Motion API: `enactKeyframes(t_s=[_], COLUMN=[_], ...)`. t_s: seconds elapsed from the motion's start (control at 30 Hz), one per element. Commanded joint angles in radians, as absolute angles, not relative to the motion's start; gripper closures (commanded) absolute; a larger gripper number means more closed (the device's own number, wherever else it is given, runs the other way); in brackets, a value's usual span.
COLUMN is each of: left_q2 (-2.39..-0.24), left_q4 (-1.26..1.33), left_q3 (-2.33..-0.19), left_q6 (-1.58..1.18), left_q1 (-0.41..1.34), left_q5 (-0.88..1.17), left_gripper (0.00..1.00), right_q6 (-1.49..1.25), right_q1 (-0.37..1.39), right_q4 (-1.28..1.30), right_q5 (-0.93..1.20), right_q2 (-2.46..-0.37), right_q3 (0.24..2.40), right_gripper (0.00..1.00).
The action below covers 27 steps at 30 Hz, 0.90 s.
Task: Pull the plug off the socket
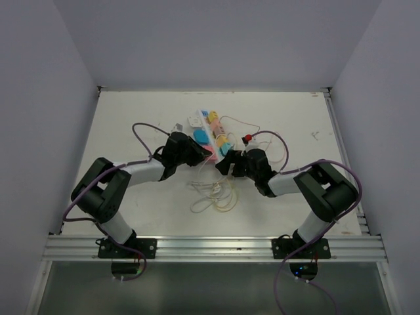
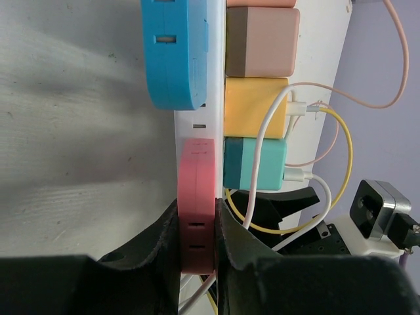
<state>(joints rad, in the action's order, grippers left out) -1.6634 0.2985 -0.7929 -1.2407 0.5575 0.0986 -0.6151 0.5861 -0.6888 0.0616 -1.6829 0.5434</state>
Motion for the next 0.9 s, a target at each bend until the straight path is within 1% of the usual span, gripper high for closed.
enactKeyframes(t_s=[0.0,0.4,0.67,0.77,0.87], left_q2=[-1.603,-1.520,-1.457,-1.405,-1.327], left_q4=[0.308,0.259,0.204,0.190,0.150], left_q3=[-0.775,-0.764,-0.758,-0.724,-0.681], left_q6=[-1.256,-1.276,-1.253,-1.223,-1.160], left_q1=[0.549,0.517,0.500,0.459,0.381], left_q5=[0.098,0.103,0.104,0.124,0.120], left_gripper=[1.00,1.00,1.00,1.00,1.00], right_q6=[-0.661,-0.686,-0.680,-0.673,-0.666], right_q1=[0.591,0.589,0.589,0.589,0.591], right_q4=[-0.517,-0.425,-0.413,-0.413,-0.402], right_q5=[0.011,-0.090,-0.101,-0.109,-0.118], right_q2=[-1.733,-1.733,-1.733,-1.723,-1.714], right_q3=[0.515,0.529,0.529,0.526,0.526], right_gripper=[1.00,1.00,1.00,1.00,1.00])
